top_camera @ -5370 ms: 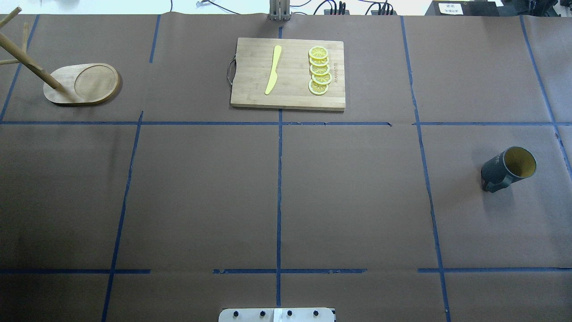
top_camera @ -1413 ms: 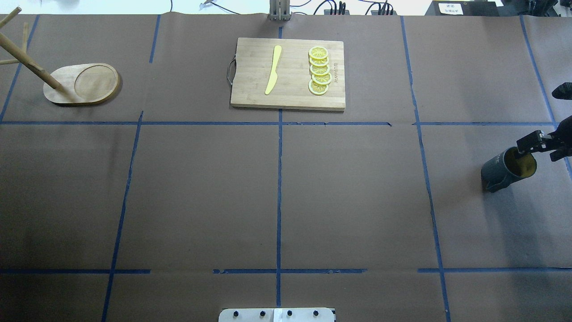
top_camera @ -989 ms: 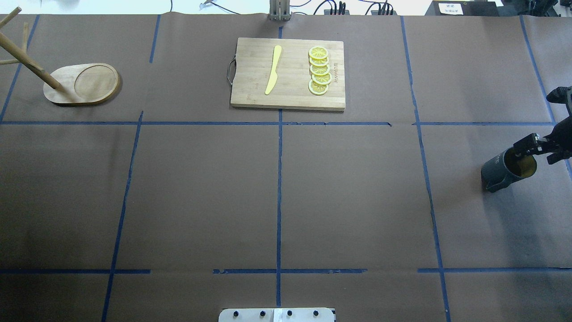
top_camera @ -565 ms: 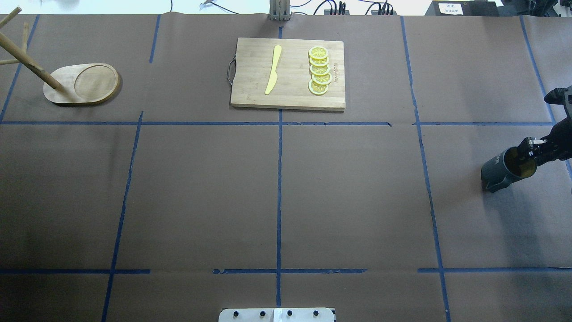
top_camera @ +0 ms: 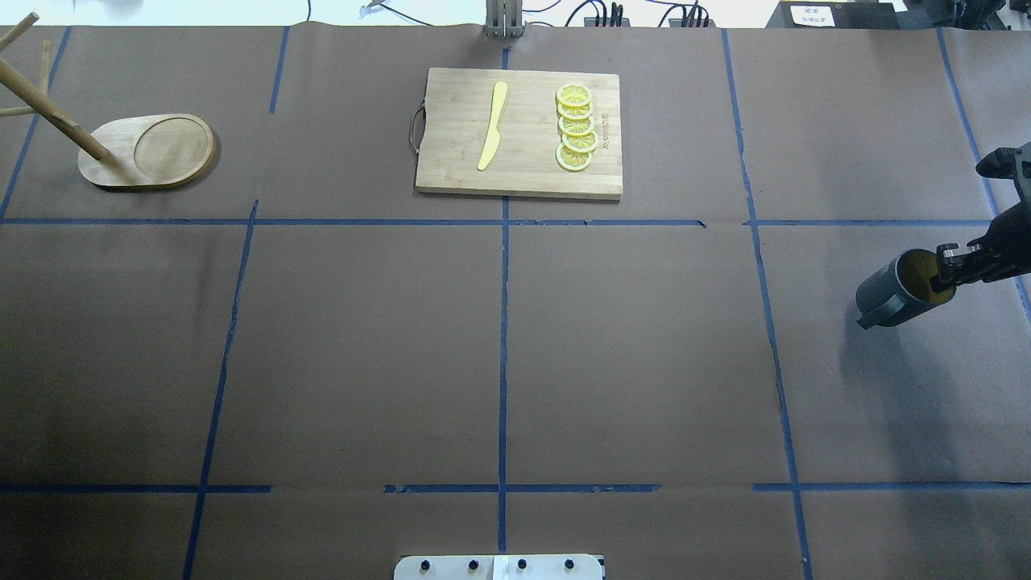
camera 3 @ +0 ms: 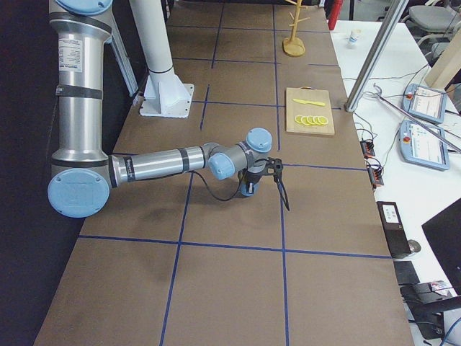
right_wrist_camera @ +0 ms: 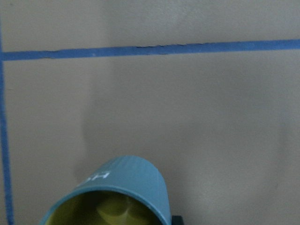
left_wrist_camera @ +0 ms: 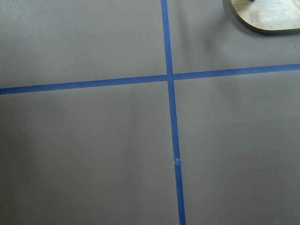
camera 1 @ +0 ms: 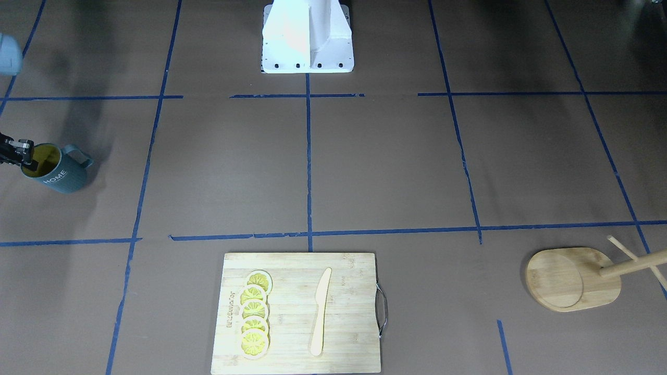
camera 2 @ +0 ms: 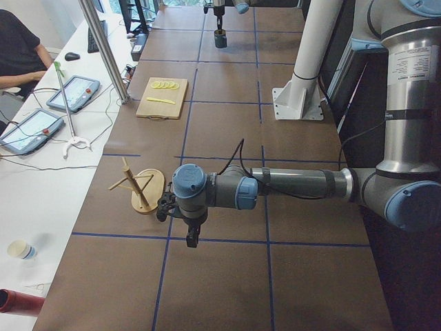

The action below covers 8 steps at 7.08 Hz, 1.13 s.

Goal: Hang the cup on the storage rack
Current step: 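Carry the blue mug with the right gripper toward the table center and set it upright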

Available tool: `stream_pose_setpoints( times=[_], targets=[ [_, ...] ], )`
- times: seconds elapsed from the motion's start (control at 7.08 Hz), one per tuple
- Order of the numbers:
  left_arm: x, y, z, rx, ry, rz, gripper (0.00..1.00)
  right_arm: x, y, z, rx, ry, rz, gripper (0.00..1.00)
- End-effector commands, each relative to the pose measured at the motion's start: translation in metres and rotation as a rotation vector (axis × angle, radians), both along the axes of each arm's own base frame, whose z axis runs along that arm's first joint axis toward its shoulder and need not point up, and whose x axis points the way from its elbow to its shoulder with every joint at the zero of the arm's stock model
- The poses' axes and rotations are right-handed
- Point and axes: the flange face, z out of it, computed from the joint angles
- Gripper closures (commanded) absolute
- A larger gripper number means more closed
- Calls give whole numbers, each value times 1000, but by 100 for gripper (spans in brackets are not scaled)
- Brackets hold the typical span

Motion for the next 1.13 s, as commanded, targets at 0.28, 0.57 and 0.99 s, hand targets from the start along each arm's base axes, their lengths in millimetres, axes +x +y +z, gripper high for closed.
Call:
stream_pose_setpoints(
  times=[0.28, 0.57, 0.99],
  targets=[
    [0, -1, -2, 3, 0, -1, 0, -10, -37, -140, 28, -62, 64, 100],
    [0, -1, -2, -4, 1, -7, 0, -102, -53, -243, -5, -51, 33, 100],
    [0, -1, -1, -7, 1, -10, 0, -295, -46, -348, -87, -3, 134, 100]
  ],
)
